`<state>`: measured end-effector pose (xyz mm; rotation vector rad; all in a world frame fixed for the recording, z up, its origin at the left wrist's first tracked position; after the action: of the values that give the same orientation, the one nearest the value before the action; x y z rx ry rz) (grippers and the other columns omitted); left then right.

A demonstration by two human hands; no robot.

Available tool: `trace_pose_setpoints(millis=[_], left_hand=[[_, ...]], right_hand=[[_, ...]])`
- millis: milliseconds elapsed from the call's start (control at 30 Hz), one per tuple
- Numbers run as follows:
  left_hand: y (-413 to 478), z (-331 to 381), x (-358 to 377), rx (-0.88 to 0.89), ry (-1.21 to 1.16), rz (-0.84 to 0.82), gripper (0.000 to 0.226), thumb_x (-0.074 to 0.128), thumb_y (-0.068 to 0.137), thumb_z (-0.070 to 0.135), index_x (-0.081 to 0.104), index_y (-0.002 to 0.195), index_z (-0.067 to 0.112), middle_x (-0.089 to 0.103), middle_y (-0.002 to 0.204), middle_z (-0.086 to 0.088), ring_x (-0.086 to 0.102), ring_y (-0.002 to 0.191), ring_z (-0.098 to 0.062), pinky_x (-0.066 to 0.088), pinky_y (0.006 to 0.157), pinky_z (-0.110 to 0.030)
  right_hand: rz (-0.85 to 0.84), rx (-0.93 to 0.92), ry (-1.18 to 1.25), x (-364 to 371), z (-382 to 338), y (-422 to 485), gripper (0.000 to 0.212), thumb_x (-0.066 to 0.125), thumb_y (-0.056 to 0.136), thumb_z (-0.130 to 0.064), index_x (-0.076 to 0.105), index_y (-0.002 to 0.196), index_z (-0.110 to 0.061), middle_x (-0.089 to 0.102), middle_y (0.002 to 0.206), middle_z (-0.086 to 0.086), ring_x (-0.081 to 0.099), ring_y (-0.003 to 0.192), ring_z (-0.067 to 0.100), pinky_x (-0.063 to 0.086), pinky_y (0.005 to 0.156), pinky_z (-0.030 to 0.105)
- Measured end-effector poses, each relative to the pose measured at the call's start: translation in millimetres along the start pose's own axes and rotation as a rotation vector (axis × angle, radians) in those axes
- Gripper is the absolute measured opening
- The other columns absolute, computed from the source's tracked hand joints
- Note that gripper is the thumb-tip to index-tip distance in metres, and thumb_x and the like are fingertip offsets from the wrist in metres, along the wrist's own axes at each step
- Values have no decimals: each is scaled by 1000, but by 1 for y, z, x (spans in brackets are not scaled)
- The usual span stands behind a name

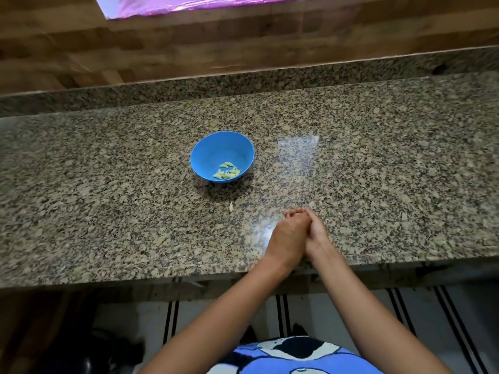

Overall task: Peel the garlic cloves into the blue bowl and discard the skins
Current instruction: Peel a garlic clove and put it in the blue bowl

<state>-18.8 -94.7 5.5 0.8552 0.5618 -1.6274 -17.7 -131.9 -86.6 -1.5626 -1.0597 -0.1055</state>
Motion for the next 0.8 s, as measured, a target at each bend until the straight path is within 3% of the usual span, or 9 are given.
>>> trace_pose_setpoints(millis=[67,200,267,367,433,533,633,733,800], left_hand=[[-5,4,2,72,62,2,26,51,90,-5,66,110,1,63,120,-13,64,106,-24,52,91,-28],[-10,-8,-9,155,120,54,12,65,82,-2,68,94,1,63,93,-13,65,64,-22,59,57,-31],[-12,-9,-16,208,119,60,9,66,80,-1,69,88,3,65,83,-12,63,61,-23,58,52,-35],[-17,-21,-32,272,13,73,25,59,83,2,70,105,8,71,103,-13,69,90,-25,58,80,-35],[-22,-48,-48,249,-4,88,34,47,88,10,66,116,12,66,118,-8,63,109,-21,50,94,-34],[-36,-102,-75,282,87,40,38,40,91,16,61,122,13,57,129,-6,54,120,-20,46,98,-39],[-58,-161,-94,467,323,-139,45,39,93,14,47,137,16,43,144,-8,39,133,-20,30,111,-36],[-82,-228,-116,545,501,-344,51,35,100,28,24,150,20,24,155,-6,19,144,-18,13,119,-33],[-100,-263,-127,579,565,-483,56,30,101,37,14,152,20,20,156,-7,11,146,-15,5,119,-30]], right_hand=[[0,11,10,-2,3,0,40,47,96,-27,62,65,-8,65,61,6,63,58,15,53,51,23],[82,41,14,-4,12,-8,22,53,94,-26,62,78,-12,60,79,5,57,73,14,50,42,21],[54,76,2,-2,19,-6,20,54,93,-27,61,84,-11,59,87,7,58,77,16,53,45,24],[47,98,73,-2,26,-3,28,58,91,-24,58,108,-2,57,109,18,60,100,24,56,81,34],[-11,75,99,4,23,-1,21,55,92,-18,58,102,0,58,101,20,62,91,25,58,74,32],[-39,65,113,13,28,0,17,49,94,-13,54,81,-4,57,86,18,61,76,24,57,53,28],[-37,6,125,17,29,-1,19,47,95,-12,52,78,-4,59,82,20,62,76,25,59,60,33],[-27,-90,163,24,24,-3,20,47,95,-13,53,79,-4,63,72,20,63,72,25,57,70,37],[-30,-159,203,24,23,0,18,47,96,-15,55,84,-3,62,80,20,65,69,25,58,68,36]])
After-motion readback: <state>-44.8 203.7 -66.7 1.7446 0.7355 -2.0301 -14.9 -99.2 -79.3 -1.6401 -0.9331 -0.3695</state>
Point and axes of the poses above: each hand's wrist, its own y-axis towards the middle knuckle, its own x-axis out of the palm, z = x × y, the point moved 9 cm from there along y, towards the middle knuckle
